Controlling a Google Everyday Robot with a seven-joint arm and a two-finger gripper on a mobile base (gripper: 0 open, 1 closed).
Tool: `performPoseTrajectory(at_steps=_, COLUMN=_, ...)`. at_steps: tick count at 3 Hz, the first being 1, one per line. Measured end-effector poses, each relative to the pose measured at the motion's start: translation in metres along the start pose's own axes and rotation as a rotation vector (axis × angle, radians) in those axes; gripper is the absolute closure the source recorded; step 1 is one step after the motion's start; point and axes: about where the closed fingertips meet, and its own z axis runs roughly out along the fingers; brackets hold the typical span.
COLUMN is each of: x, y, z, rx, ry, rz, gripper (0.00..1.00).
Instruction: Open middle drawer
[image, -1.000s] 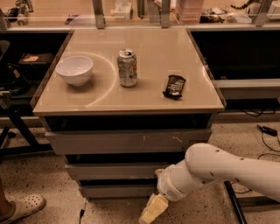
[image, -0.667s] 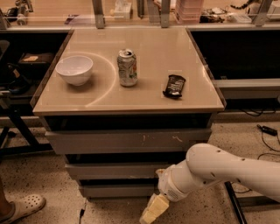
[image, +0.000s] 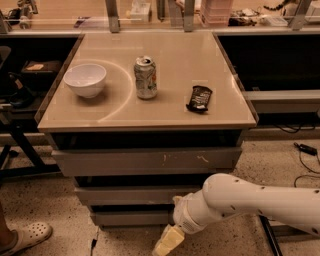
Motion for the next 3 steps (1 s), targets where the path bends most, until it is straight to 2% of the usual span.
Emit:
performPoseTrajectory(at_steps=2, x=-0.010, y=-0.067, z=0.031, rx=0.162, ry=-0.035, rz=-0.006, gripper=0.00)
performPoseTrajectory(at_steps=3, x=-0.008, y=-0.095, z=0.043, rx=0.212, ry=-0.024, rz=-0.010, gripper=0.00)
